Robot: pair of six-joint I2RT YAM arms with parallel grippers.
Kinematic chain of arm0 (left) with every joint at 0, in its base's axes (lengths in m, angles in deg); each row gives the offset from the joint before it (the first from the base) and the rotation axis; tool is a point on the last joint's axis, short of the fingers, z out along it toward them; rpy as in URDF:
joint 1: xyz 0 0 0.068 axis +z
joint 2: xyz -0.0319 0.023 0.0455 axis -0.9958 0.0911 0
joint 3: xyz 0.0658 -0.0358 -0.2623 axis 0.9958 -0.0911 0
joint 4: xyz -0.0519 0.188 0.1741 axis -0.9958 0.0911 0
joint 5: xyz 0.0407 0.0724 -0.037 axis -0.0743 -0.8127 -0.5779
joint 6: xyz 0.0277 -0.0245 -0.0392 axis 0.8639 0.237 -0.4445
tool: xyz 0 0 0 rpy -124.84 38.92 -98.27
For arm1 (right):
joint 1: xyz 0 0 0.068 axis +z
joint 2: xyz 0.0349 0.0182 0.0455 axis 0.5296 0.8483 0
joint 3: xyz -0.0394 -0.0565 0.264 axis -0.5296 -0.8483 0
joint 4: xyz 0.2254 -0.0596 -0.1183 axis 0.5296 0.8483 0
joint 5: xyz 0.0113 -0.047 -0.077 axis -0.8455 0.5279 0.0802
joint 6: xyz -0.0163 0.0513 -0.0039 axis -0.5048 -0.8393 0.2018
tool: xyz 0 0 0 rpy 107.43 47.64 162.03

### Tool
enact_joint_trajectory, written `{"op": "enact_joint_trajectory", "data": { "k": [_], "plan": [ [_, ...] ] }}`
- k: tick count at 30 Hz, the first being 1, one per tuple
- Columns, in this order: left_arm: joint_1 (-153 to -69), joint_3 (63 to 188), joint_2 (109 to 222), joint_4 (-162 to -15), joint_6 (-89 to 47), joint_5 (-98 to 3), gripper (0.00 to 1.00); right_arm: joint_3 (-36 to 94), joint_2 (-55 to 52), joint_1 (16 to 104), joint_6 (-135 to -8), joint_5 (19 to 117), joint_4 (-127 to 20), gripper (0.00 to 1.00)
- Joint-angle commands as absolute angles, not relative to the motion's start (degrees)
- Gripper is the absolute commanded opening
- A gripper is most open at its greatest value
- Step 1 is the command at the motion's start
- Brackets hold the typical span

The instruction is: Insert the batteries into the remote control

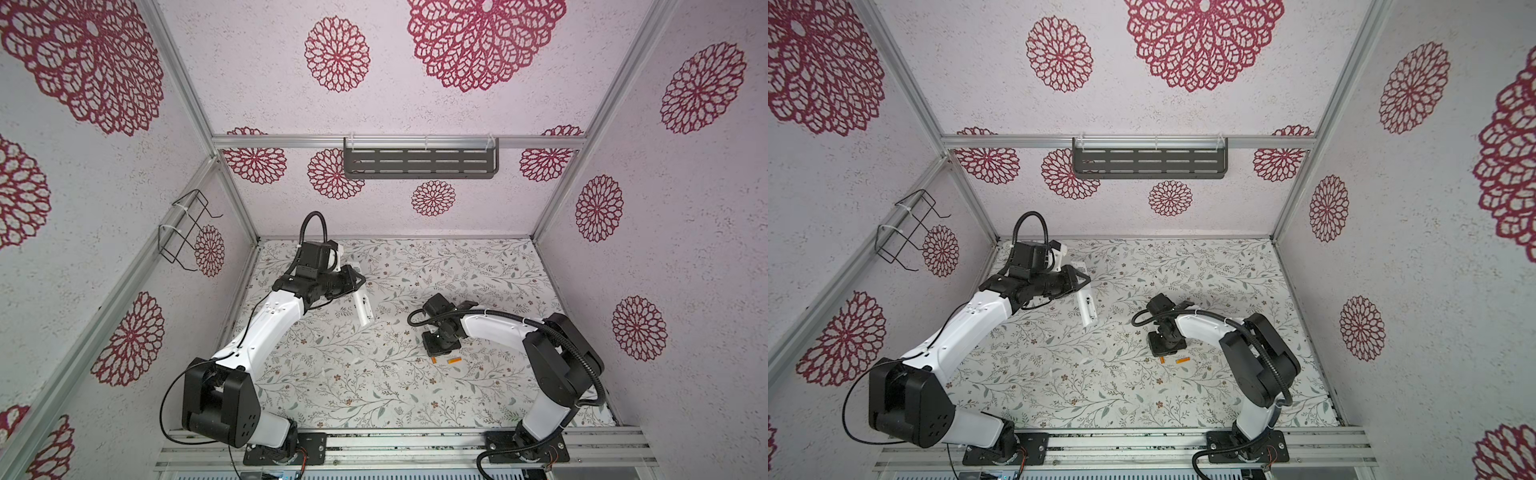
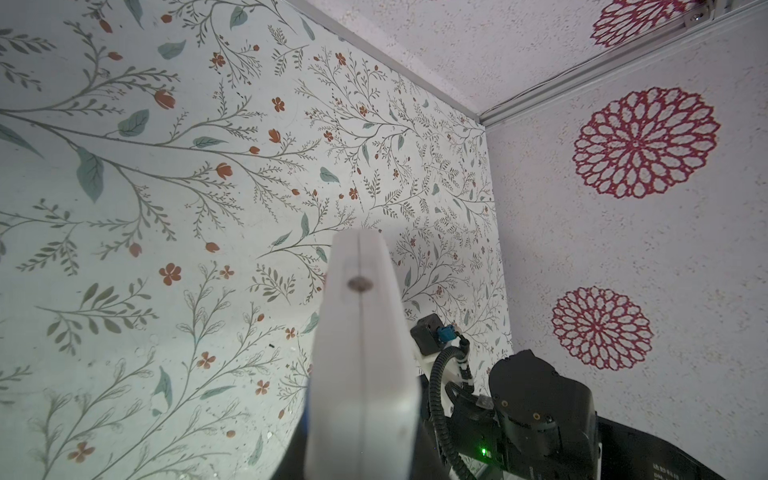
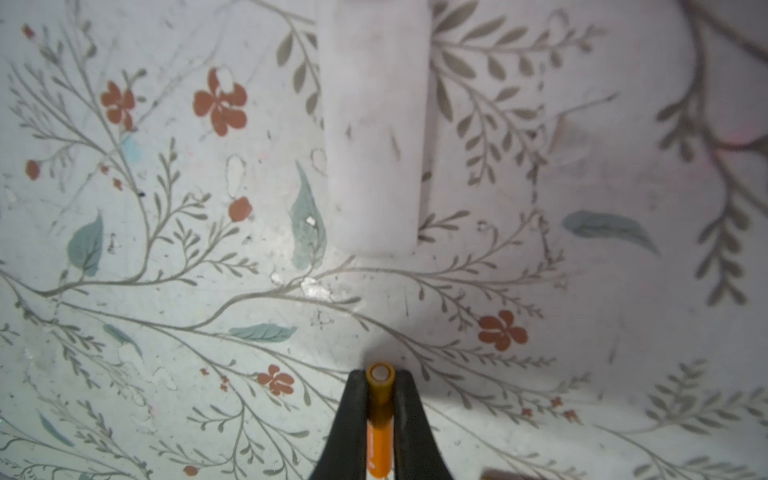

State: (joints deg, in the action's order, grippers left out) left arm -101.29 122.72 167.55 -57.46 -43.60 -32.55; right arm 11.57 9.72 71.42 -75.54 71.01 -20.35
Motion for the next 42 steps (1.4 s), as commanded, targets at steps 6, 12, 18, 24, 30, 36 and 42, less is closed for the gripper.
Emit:
{"op": "enact_joint_trajectory", "data": {
  "k": [6,12,18,24,30,36,42],
  "plan": [
    [-101.65,118.24,164.75,-57.49,-44.02,-31.90,0.00,14.75,10.56,71.93,-72.83,71.32,-11.58,0.17],
    [-101.65,116.41,164.84,-58.01,-43.91,-33.15,0.00,17.56,12.25,71.88,-71.69,70.98,-8.95,0.26],
    [-101.78,117.04,165.67,-59.28,-44.87,-34.34,0.00,18.84,12.98,71.93,-72.14,70.05,-8.02,0.29],
    [-102.99,119.31,167.35,-60.12,-45.67,-35.76,0.00,18.04,10.88,72.06,-74.20,70.59,-6.19,0.35],
    [-104.50,121.22,168.17,-58.84,-44.52,-37.45,0.00,15.47,8.75,73.00,-75.50,69.57,-7.16,0.35],
    [-105.56,122.02,168.27,-58.27,-44.32,-38.69,0.00,12.91,8.06,74.60,-77.49,68.55,-8.99,0.34],
    [-106.53,122.30,167.48,-57.59,-44.04,-39.49,0.00,11.35,8.76,74.71,-77.60,69.07,-10.09,0.32]
  ]
}}
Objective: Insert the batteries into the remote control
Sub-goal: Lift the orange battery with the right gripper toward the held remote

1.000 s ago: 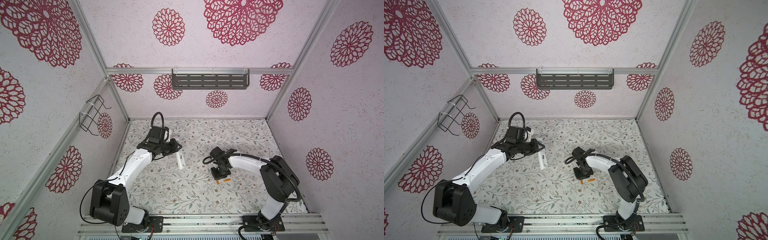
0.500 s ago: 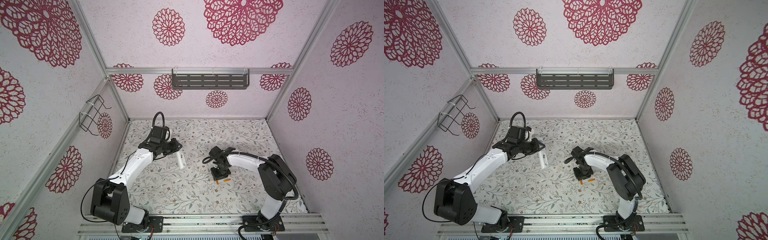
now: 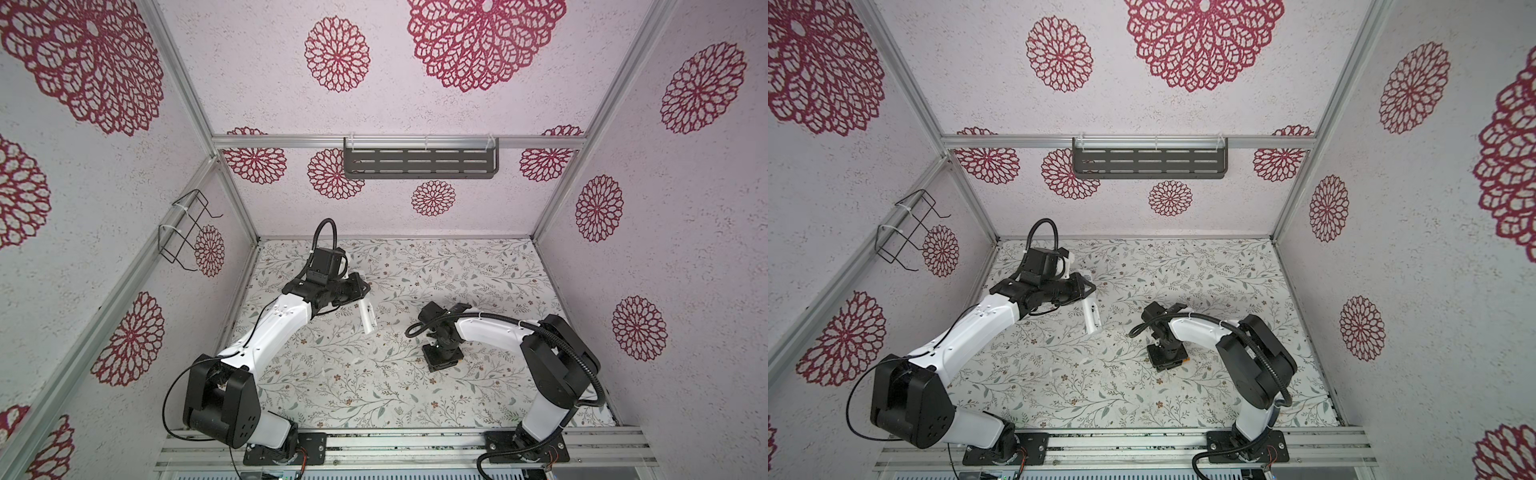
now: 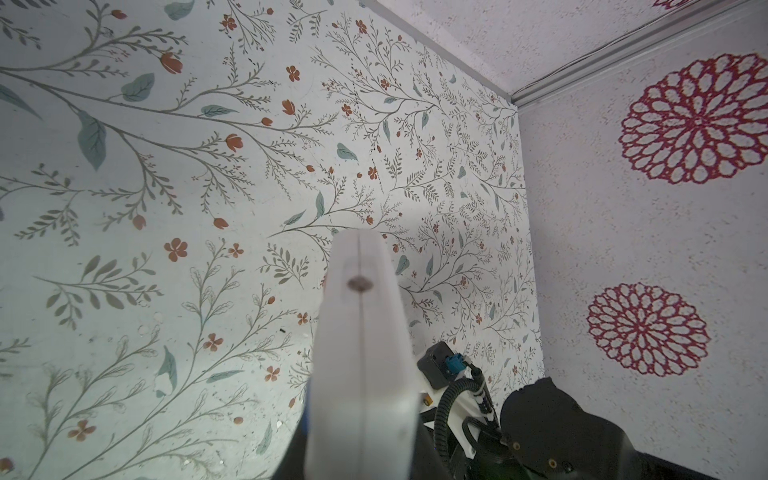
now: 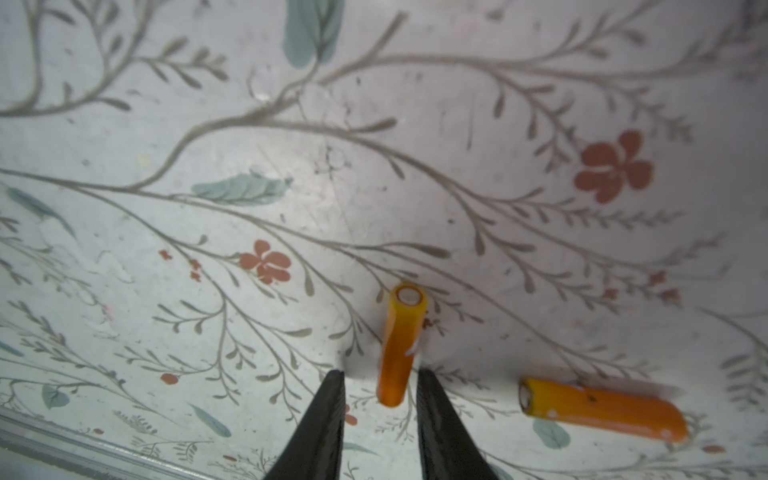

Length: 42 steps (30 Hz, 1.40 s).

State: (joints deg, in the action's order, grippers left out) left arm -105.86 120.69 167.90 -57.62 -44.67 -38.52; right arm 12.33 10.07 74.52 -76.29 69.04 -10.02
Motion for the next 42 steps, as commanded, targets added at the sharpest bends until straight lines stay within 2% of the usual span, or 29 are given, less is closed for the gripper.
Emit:
{"op": "enact_joint_trajectory", "data": {
  "k": [1,18,29,34,42],
  "plan": [
    [-106.55,122.28,167.31,-57.45,-44.07,-39.58,0.00,10.97,8.70,74.77,-77.73,69.01,-10.42,0.31],
    [-107.38,120.76,164.57,-57.68,-44.36,-39.90,0.00,9.05,8.62,74.91,-78.93,71.29,-14.45,0.30],
    [-107.84,119.28,163.70,-59.59,-44.70,-38.48,0.00,7.10,6.67,76.00,-80.48,73.15,-14.65,0.13],
    [-106.80,114.71,162.94,-68.94,-49.16,-35.87,0.00,7.99,1.03,78.14,-79.20,72.72,-18.92,0.04],
    [-102.50,109.29,161.38,-81.20,-50.02,-29.05,0.00,16.85,-8.96,82.29,-77.94,72.41,-21.98,0.01]
  ]
}}
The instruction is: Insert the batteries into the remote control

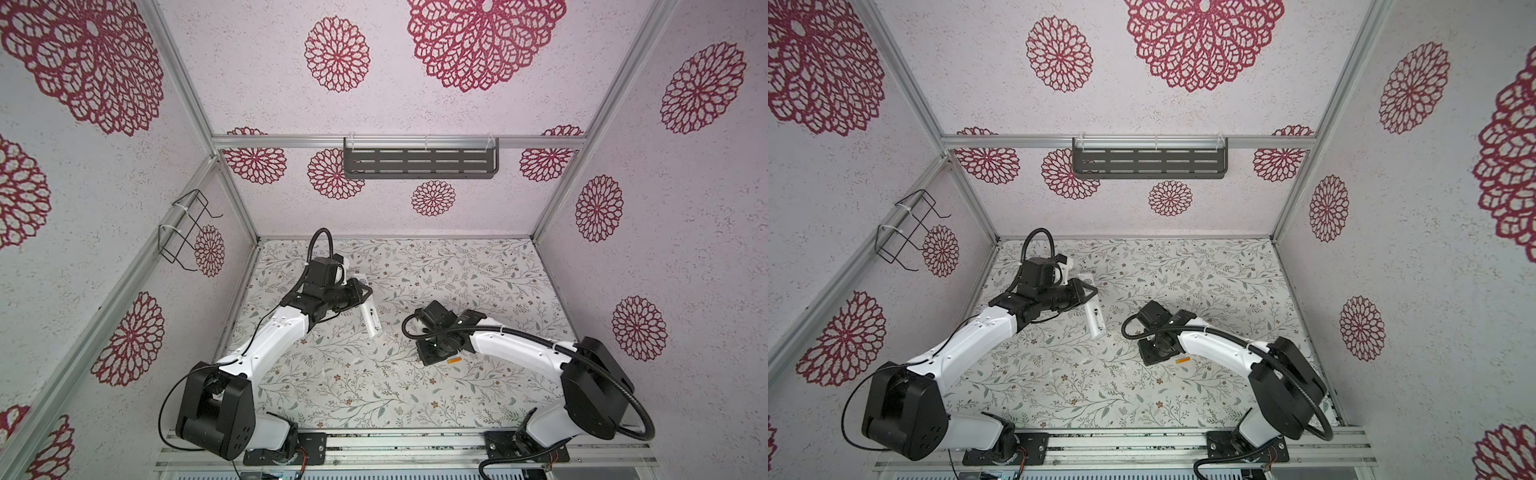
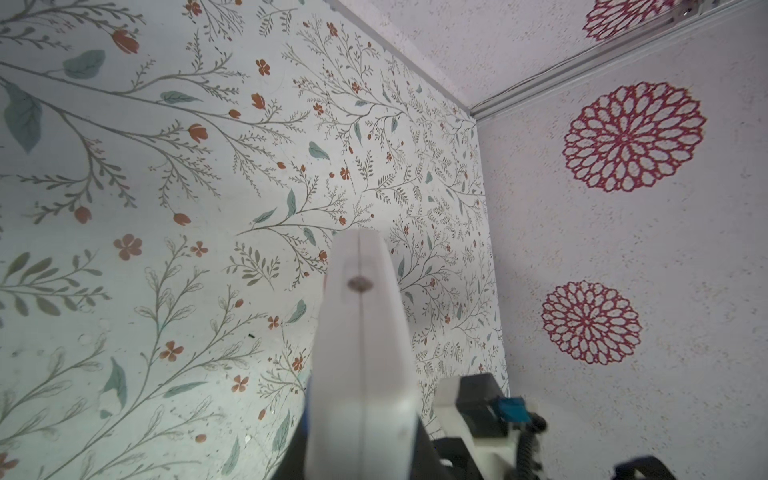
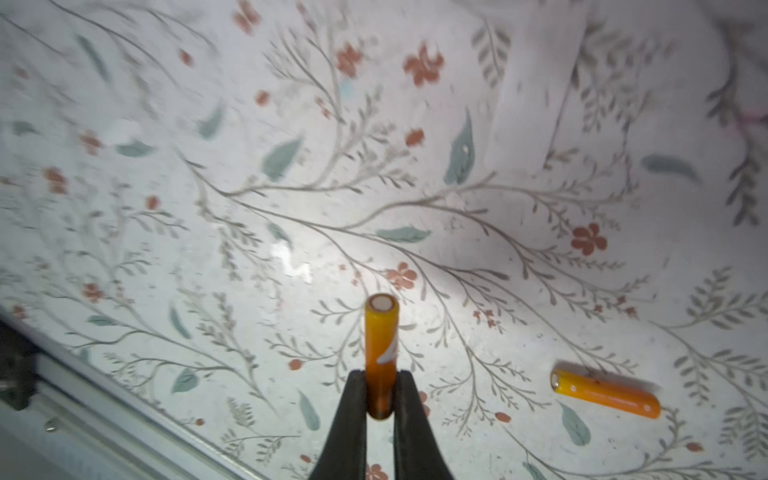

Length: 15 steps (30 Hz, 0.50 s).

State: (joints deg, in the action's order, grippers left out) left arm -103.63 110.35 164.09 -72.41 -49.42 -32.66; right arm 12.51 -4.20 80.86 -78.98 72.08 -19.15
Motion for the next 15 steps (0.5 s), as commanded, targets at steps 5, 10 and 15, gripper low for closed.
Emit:
{"op": "enact_joint_trajectory", "data": {
  "k": [5,10,15],
  "plan": [
    [-100.62,106.55,159.73,-86.18,-50.71,-24.59,0.00,21.36,-11.78,82.51,-78.40,69.91,-25.21,0.01],
    [-100.44,104.74,158.86,-88.72,-51.78,-21.26,0.00,28.29,-8.06,83.28,-76.58,66.57,-23.44,0.00],
    [-100.38,103.39,158.07,-89.77,-52.52,-20.20,0.00,33.42,-4.06,83.52,-76.43,64.79,-21.90,0.00]
  ]
}}
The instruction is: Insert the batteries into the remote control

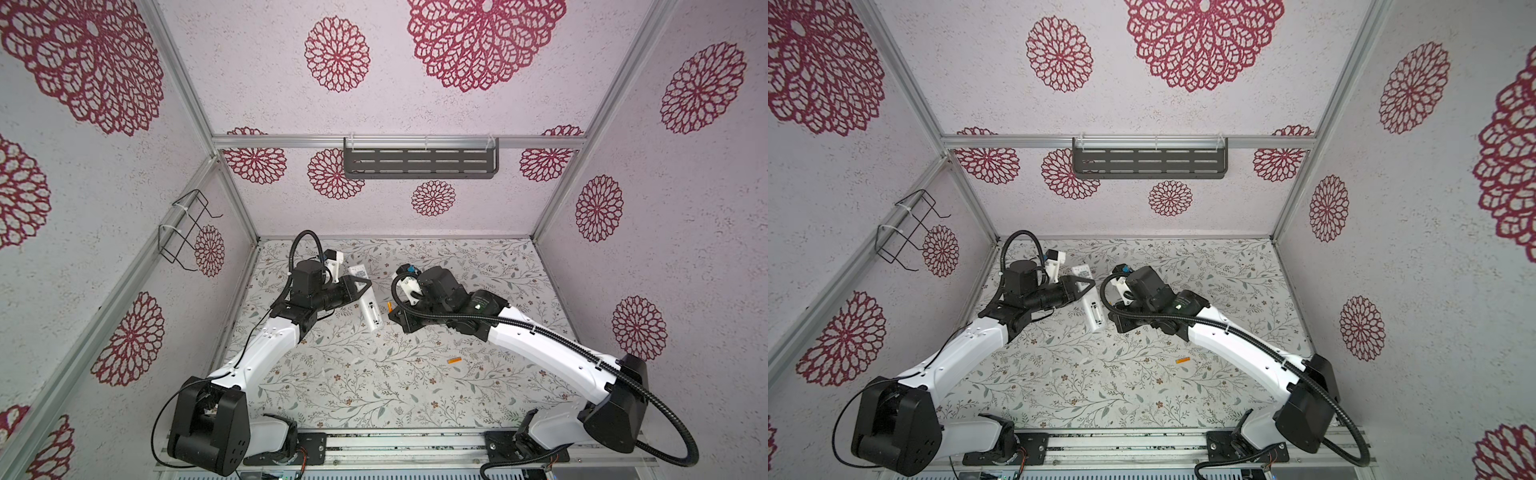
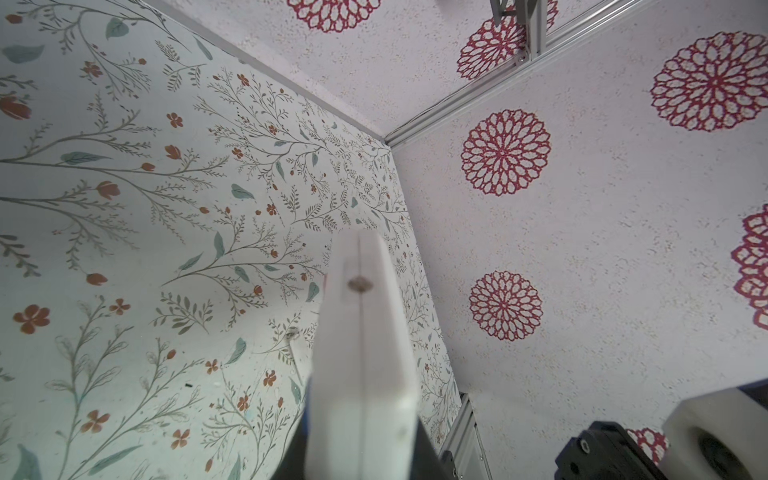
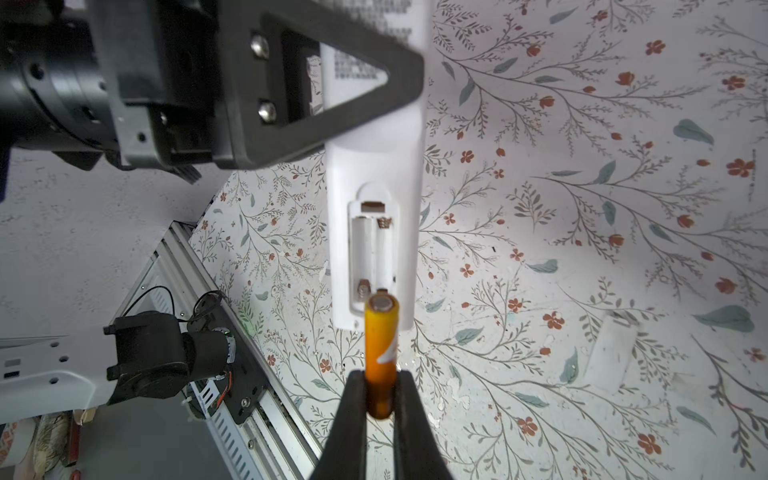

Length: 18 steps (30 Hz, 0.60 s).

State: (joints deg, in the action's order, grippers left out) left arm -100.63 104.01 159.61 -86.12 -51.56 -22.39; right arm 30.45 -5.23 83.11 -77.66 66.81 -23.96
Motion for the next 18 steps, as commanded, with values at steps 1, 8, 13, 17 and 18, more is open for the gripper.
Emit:
{"op": "enact_joint_trajectory", "data": {
  "k": [1,8,13,17,18],
  "plan": [
    [-100.34,103.39,158.11,-89.78,-52.58,-19.96,0.00,34.26,-3.27,83.64,-76.58,64.90,-20.96,0.00],
    [-100.34,104.14,160.38,-89.84,-54.20,-20.38,0.00,37.44,1.22,83.74,-76.36,62.72,-17.30,0.00],
    [-100.38,104.88,161.32,-89.86,-54.37,-20.90,0.00,38.67,3.73,83.61,-75.66,61.90,-15.27,0.00],
    [-100.37,104.97,161.32,-89.77,-54.28,-21.05,0.00,40.59,6.20,83.56,-75.74,62.51,-13.76,0.00],
    [-100.40,104.92,161.32,-89.78,-54.24,-20.97,0.00,40.88,6.64,83.51,-75.95,62.50,-13.61,0.00]
  ]
}}
